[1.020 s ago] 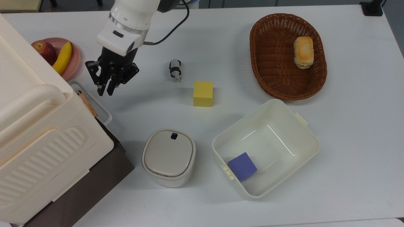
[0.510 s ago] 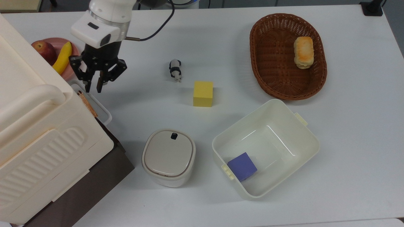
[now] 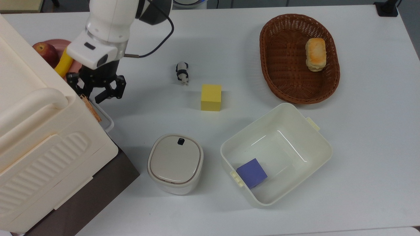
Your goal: Slide the drawer open
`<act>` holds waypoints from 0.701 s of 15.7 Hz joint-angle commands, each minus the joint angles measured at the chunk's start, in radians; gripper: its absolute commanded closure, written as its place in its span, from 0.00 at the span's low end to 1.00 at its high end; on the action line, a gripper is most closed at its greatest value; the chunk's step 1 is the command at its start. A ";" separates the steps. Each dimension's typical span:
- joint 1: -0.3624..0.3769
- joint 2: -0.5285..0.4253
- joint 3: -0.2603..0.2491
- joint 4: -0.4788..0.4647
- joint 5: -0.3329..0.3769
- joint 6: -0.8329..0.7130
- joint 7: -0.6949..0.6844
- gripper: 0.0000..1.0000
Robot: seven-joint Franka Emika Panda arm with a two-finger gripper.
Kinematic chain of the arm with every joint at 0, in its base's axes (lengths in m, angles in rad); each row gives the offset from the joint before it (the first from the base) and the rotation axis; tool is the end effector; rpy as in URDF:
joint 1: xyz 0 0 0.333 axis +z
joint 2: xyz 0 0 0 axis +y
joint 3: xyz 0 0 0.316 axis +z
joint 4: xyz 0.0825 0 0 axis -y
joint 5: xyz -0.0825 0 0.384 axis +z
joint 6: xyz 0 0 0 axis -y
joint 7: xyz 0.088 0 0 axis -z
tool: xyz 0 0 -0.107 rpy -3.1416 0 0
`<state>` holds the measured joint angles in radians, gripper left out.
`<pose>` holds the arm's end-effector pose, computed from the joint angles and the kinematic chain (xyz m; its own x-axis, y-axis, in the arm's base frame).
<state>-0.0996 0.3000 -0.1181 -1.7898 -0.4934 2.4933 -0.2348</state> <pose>0.6552 -0.1353 0.4284 0.8978 0.3986 0.1874 0.2623 -0.8257 0.4994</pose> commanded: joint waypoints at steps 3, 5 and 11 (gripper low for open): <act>0.009 0.016 0.015 0.018 0.128 0.004 -0.049 0.71; 0.009 0.016 0.015 0.021 0.139 -0.013 -0.052 0.71; 0.011 0.005 0.017 0.017 0.141 -0.053 -0.052 0.12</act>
<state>-0.0977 0.3158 -0.1031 -1.7702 -0.3789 2.4748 -0.2648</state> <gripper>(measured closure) 0.449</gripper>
